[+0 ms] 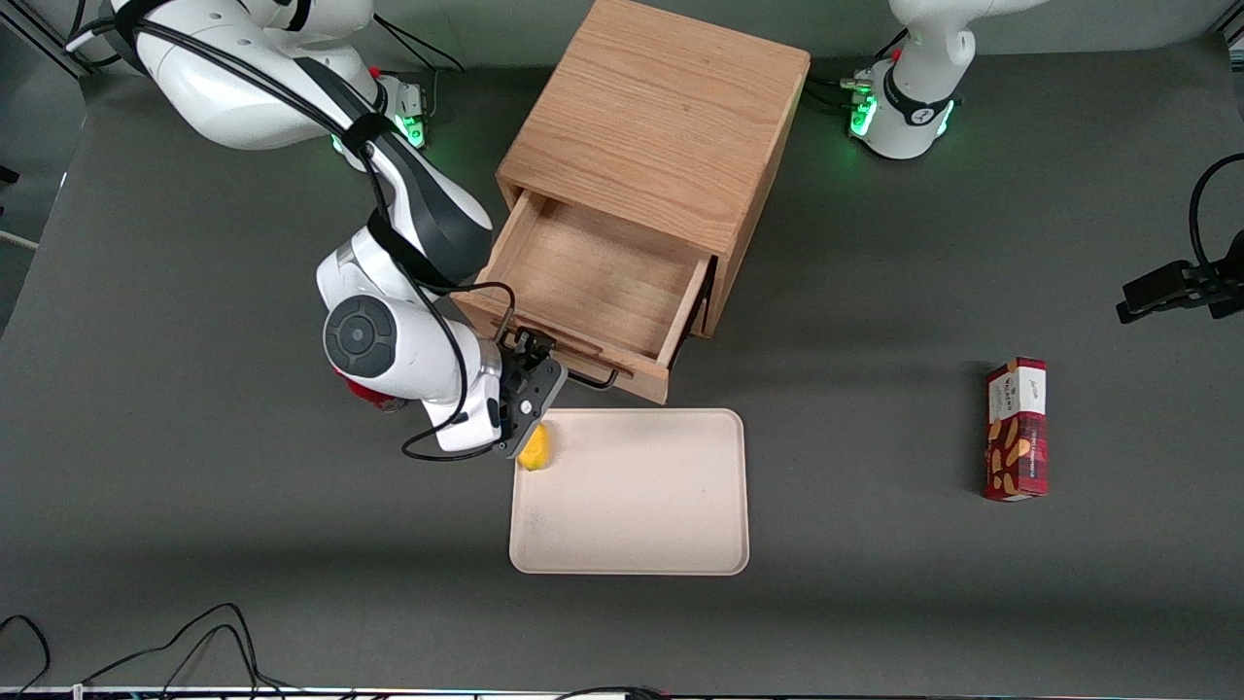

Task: Open upper drawer
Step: 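Keep pulling the upper drawer further open with the right gripper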

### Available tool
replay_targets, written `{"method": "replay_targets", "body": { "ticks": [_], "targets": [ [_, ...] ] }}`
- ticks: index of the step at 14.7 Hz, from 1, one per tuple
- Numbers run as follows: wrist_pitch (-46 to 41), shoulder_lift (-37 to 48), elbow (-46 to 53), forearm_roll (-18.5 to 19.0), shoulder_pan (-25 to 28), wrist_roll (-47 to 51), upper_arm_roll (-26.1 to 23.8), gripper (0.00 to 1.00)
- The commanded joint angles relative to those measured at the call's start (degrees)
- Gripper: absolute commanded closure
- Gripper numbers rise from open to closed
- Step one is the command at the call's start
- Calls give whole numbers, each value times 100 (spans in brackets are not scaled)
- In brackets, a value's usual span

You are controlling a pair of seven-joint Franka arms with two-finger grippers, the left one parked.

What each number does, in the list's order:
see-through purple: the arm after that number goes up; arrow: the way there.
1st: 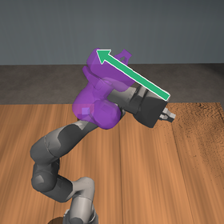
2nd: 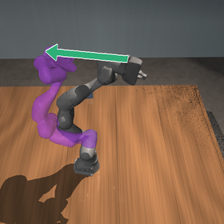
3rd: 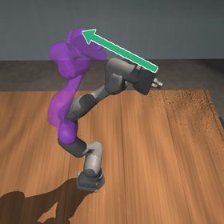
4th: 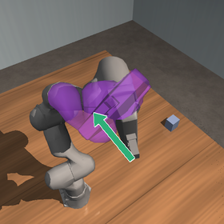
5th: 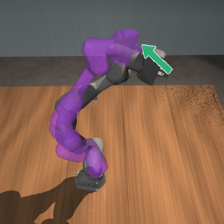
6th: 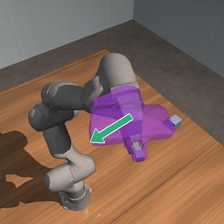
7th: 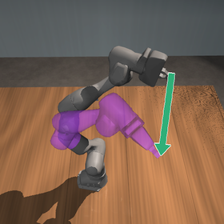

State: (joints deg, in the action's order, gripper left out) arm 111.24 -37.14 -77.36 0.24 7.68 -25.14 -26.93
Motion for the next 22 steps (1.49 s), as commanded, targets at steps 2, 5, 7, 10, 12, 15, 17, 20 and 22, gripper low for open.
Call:
{"method": "replay_targets", "body": {
  "ticks": [2, 5, 7, 10, 12, 15, 17, 20, 22],
  "targets": [
    [-156, -338, 528, 293, 94, -210, -5, 0],
    [-243, -452, 713, 310, 94, -315, -5, 0],
    [-252, -478, 775, 310, 94, -421, 3, 0],
    [-252, -487, 827, 433, 94, -448, 47, 0],
    [-252, -531, 889, 451, 102, -544, 65, 0],
    [-331, -584, 1012, 442, 94, -562, 74, 0],
    [-445, -671, 1196, 451, 85, -571, 74, 0],
    [-463, -768, 1346, 451, 85, -571, 117, 0],
    [-463, -803, 1425, 442, 94, -571, 170, 0]
  ]
}}
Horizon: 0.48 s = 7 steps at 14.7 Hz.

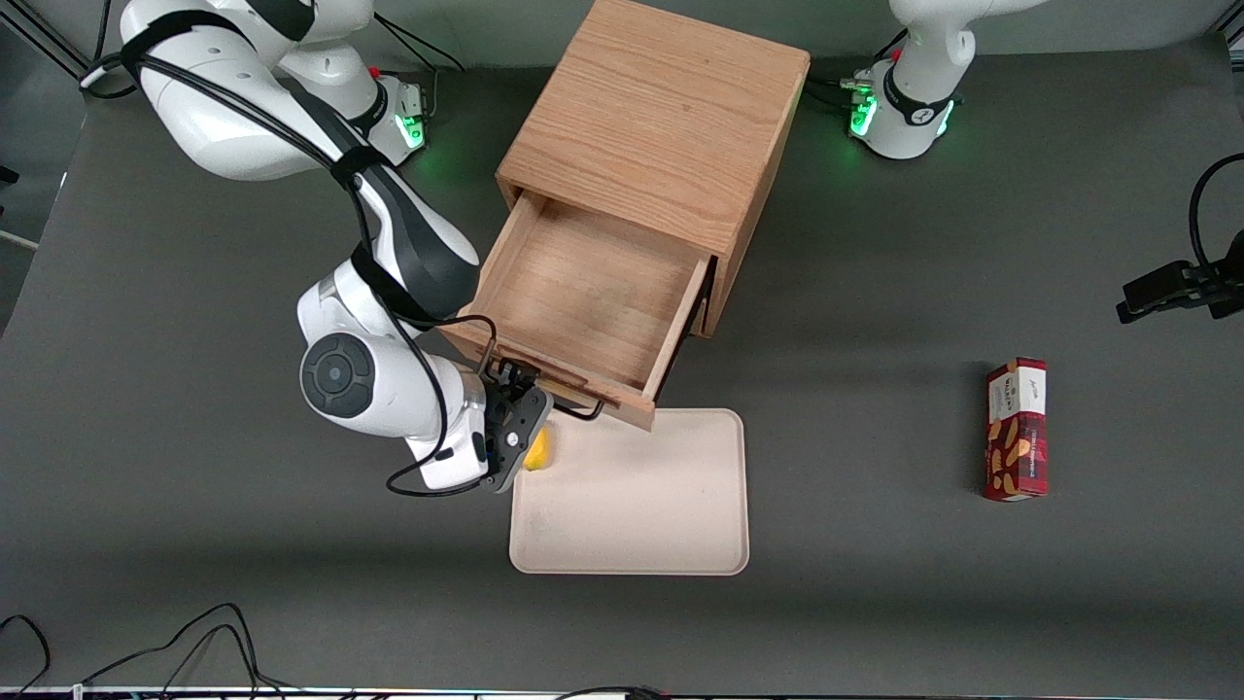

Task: Open upper drawer
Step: 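Keep pulling the upper drawer further open with the right gripper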

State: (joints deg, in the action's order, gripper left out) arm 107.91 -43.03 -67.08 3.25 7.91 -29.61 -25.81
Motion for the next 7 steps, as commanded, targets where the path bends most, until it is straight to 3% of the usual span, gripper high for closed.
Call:
{"method": "replay_targets", "body": {
  "ticks": [1, 7],
  "targets": [
    [-130, -232, 415, 141, 70, -124, 58, 0],
    [-130, -311, 617, 150, 70, -115, 58, 0]
  ]
}}
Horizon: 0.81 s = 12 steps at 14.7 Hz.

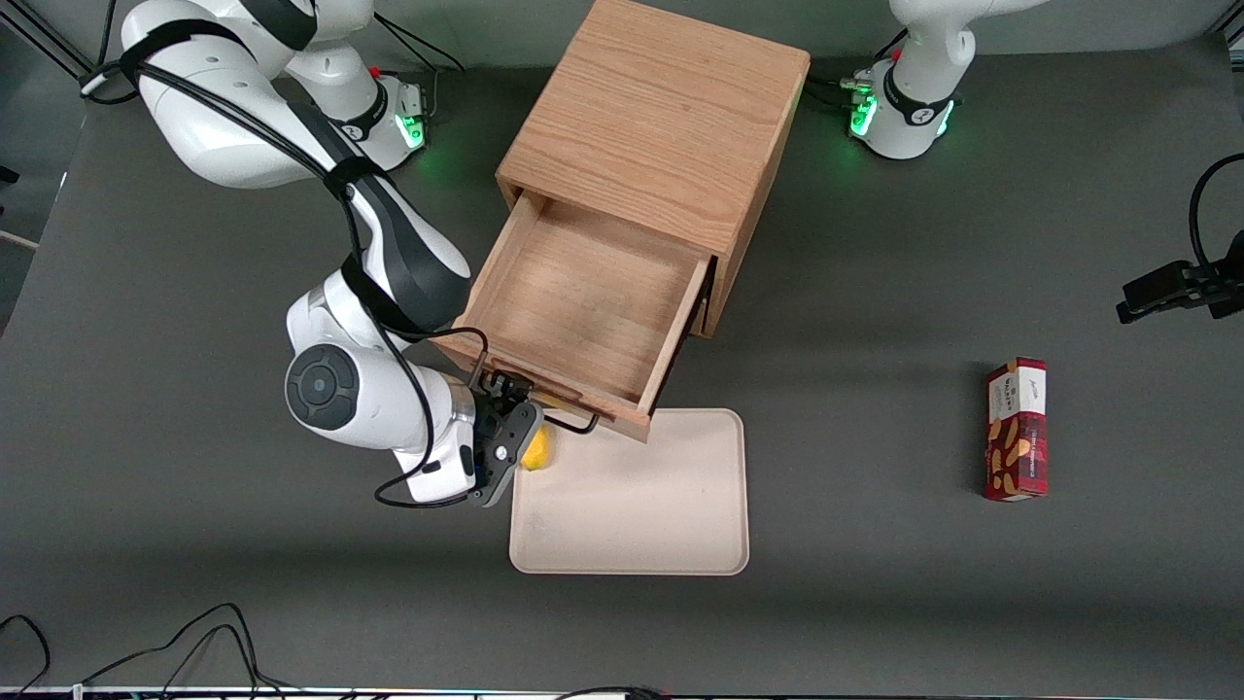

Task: Open upper drawer
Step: 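Keep pulling the upper drawer further open with the right gripper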

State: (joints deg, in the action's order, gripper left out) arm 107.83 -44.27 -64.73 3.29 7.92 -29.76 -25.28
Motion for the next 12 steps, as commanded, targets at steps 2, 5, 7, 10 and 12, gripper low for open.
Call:
{"method": "replay_targets", "body": {
  "ticks": [2, 5, 7, 10, 12],
  "targets": [
    [-122, -188, 409, 137, 70, -100, 49, 0],
    [-122, -188, 427, 137, 70, -100, 50, 0],
    [-122, -188, 505, 137, 70, -100, 50, 0],
    [-122, -188, 558, 145, 61, -83, 58, 0],
    [-148, -170, 602, 137, 70, -83, 76, 0]
  ]
}}
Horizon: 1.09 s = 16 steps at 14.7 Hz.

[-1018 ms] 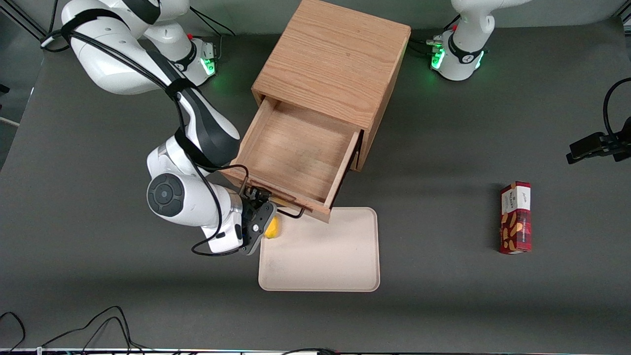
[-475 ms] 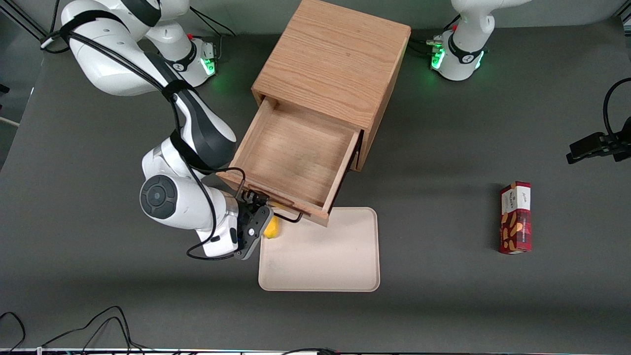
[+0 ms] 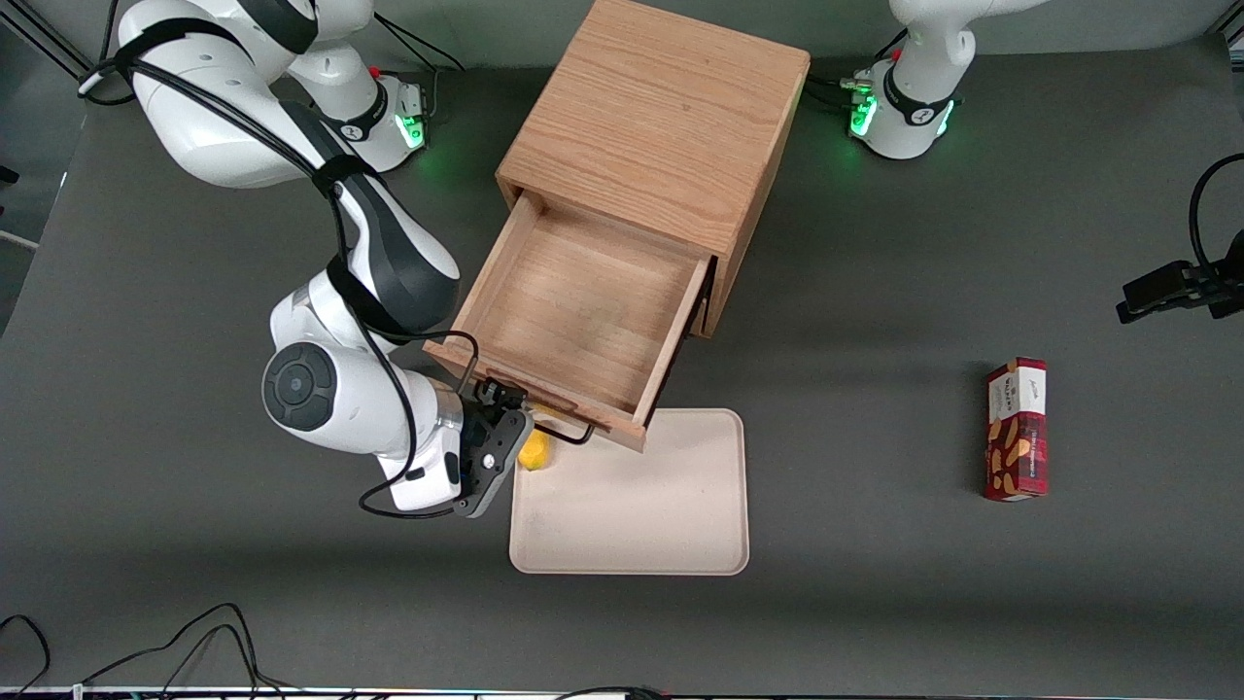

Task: Open upper drawer

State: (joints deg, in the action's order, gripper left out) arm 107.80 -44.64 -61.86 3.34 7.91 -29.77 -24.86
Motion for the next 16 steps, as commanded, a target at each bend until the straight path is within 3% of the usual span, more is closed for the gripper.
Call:
{"method": "replay_targets", "body": {
  "ticks": [1, 10, 16],
  "targets": [
    [-249, -106, 359, 140, 70, -65, 33, 0],
    [-1550, 850, 246, 210, -140, 15, 33, 0],
    [-1859, 2817, -1913, 140, -781, 1039, -45, 0]
  ]
}}
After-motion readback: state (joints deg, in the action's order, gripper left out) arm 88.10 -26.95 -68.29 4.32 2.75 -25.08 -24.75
